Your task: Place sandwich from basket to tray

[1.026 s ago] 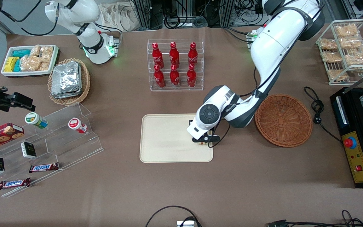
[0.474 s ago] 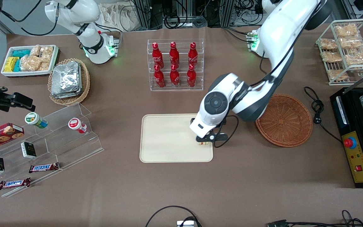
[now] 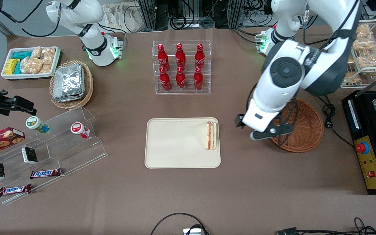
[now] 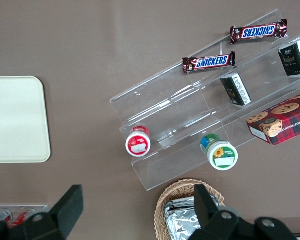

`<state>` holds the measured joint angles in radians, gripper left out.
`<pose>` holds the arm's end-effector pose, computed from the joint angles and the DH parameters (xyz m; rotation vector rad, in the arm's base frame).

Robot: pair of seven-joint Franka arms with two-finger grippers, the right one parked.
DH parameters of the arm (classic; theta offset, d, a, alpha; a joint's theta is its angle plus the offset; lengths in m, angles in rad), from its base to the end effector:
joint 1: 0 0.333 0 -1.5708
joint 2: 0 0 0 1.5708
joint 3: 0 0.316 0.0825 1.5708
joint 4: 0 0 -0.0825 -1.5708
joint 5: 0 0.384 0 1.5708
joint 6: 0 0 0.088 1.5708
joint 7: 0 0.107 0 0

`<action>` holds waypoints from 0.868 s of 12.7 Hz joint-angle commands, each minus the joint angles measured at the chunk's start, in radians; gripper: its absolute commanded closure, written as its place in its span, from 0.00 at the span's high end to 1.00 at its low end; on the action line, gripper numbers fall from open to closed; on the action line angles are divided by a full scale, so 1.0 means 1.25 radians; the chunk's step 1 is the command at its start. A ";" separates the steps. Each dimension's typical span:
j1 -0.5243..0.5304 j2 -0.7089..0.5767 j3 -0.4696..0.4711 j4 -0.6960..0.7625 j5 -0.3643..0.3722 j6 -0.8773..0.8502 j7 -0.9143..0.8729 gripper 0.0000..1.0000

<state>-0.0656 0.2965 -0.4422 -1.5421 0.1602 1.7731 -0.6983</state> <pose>0.5808 -0.2718 0.4920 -3.0845 -0.2628 0.0193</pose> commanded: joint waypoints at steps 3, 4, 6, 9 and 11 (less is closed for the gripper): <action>0.008 -0.190 0.146 -0.193 -0.095 0.000 0.255 1.00; 0.014 -0.208 0.177 -0.207 -0.097 -0.004 0.328 1.00; 0.036 -0.209 0.206 -0.181 -0.096 -0.087 0.432 1.00; 0.087 -0.160 0.204 -0.089 -0.089 -0.105 0.479 1.00; 0.081 -0.110 0.202 -0.007 -0.086 -0.120 0.475 1.00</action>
